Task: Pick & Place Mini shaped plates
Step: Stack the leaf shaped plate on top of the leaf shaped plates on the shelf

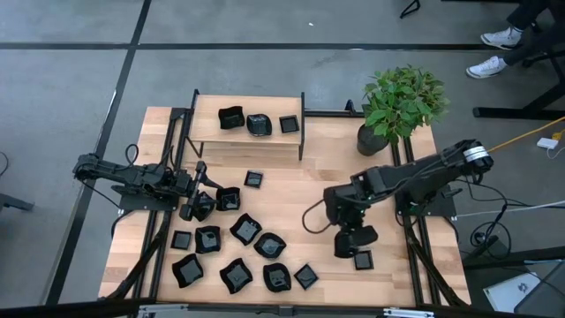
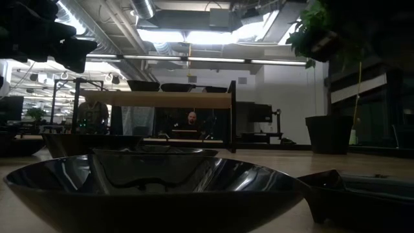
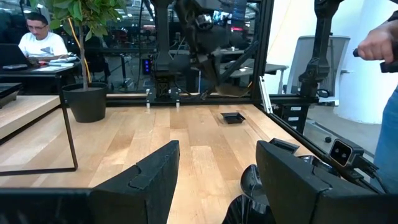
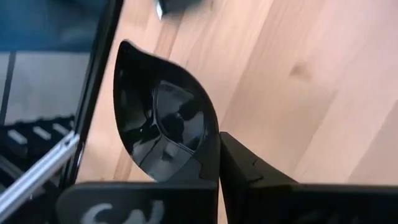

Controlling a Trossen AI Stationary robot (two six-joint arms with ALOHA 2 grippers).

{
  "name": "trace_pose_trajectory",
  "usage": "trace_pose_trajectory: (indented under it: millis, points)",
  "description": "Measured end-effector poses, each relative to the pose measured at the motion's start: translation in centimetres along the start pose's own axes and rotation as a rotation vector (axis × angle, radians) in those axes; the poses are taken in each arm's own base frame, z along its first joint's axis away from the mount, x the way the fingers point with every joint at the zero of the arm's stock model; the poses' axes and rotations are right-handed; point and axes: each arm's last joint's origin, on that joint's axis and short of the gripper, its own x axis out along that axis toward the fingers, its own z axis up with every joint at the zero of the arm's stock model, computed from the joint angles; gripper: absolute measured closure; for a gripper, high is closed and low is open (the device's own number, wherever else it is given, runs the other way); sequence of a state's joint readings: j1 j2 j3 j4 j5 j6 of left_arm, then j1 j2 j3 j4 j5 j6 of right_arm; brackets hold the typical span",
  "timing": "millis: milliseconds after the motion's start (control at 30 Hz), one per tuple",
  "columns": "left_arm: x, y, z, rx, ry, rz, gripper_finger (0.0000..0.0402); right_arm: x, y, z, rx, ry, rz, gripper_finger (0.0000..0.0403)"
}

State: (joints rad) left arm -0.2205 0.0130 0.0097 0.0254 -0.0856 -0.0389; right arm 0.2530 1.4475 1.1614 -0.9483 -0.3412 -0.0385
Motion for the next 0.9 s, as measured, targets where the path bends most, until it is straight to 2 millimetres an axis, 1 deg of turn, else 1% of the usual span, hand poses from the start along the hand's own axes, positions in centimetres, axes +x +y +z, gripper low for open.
trace_pose_trajectory:
  millis: [300, 533, 700, 900]
  points:
    - [0.0, 0.0, 0.0, 0.000, 0.000, 0.000, 0.0194, -1.9, -2.0, 2.1, -0.014, -0.207, -0.046, 0.0402]
    - [0.0, 0.0, 0.0, 0.000, 0.000, 0.000, 0.0194, -2.9, -3.5, 3.3, 0.033, -0.359, -0.077, 0.0402]
    - [0.0, 0.0, 0.0, 0.000, 0.000, 0.000, 0.0194, -3.5, -4.1, 4.0, 0.041, -0.457, -0.089, 0.0402]
    - [0.0, 0.0, 0.0, 0.000, 0.000, 0.000, 0.0194, -3.9, -4.3, 4.6, 0.030, -0.524, -0.128, 0.0402]
